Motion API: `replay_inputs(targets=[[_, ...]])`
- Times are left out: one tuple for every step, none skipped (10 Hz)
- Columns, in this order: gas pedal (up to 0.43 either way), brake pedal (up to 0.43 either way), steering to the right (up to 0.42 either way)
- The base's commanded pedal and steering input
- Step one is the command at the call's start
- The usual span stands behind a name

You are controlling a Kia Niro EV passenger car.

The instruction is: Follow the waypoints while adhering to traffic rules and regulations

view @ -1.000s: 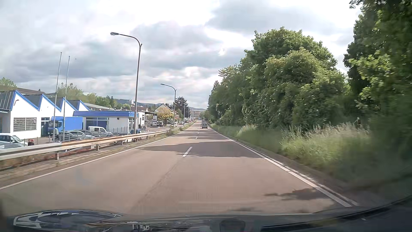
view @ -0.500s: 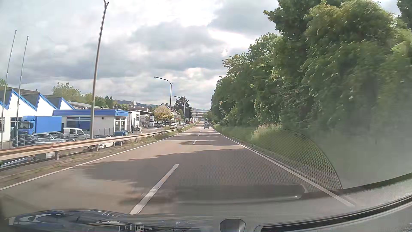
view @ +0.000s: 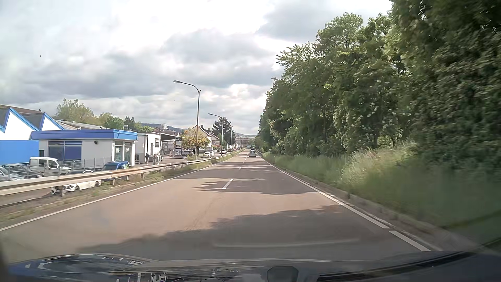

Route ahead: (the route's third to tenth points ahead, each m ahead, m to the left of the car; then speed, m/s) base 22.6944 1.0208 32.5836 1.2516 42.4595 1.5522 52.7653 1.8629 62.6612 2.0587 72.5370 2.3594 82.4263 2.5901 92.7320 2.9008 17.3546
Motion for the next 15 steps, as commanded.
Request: replay_inputs(targets=[[0.059, 0.0, -0.003], [0.059, 0.0, -0.002], [0.059, 0.0, -0.003], [0.059, 0.0, -0.004], [0.059, 0.0, -0.003], [0.059, 0.0, -0.003], [0.059, 0.0, -0.004], [0.059, 0.0, -0.003], [0.067, 0.0, -0.004], [0.067, 0.0, -0.003], [0.079, 0.0, -0.003], [0.079, 0.0, -0.003], [0.079, 0.0, -0.003], [0.087, 0.0, -0.003], [0.087, 0.0, -0.001]])
